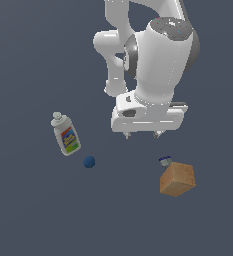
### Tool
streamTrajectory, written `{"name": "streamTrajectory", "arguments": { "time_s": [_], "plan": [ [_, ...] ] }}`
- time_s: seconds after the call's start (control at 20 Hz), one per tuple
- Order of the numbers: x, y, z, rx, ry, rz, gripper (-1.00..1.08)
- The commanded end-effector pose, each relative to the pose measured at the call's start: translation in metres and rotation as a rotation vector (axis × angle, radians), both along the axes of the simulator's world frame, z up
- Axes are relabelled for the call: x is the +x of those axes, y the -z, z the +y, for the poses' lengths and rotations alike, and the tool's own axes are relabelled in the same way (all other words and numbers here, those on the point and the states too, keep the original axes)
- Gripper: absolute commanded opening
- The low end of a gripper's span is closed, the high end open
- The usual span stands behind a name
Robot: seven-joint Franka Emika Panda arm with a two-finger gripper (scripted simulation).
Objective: Pick up a designated object from a clutter of objects.
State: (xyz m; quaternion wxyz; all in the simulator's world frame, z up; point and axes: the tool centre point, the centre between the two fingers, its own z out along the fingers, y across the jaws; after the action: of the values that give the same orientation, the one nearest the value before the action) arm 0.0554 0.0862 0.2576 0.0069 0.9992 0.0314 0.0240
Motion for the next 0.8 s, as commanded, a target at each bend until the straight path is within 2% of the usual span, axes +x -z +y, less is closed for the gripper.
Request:
{"name": "streamTrajectory", "arguments": {
  "time_s": [0.0,0.3,0.75],
  "plan": [
    [0.006,0.025,0.022,-0.004,-0.024,0.007,1.0],
    [0.014,0.089,0.075,-0.006,-0.08,0.022,1.0],
    [0.007,0.165,0.137,0.002,-0.142,0.041,1.0]
  ]
}}
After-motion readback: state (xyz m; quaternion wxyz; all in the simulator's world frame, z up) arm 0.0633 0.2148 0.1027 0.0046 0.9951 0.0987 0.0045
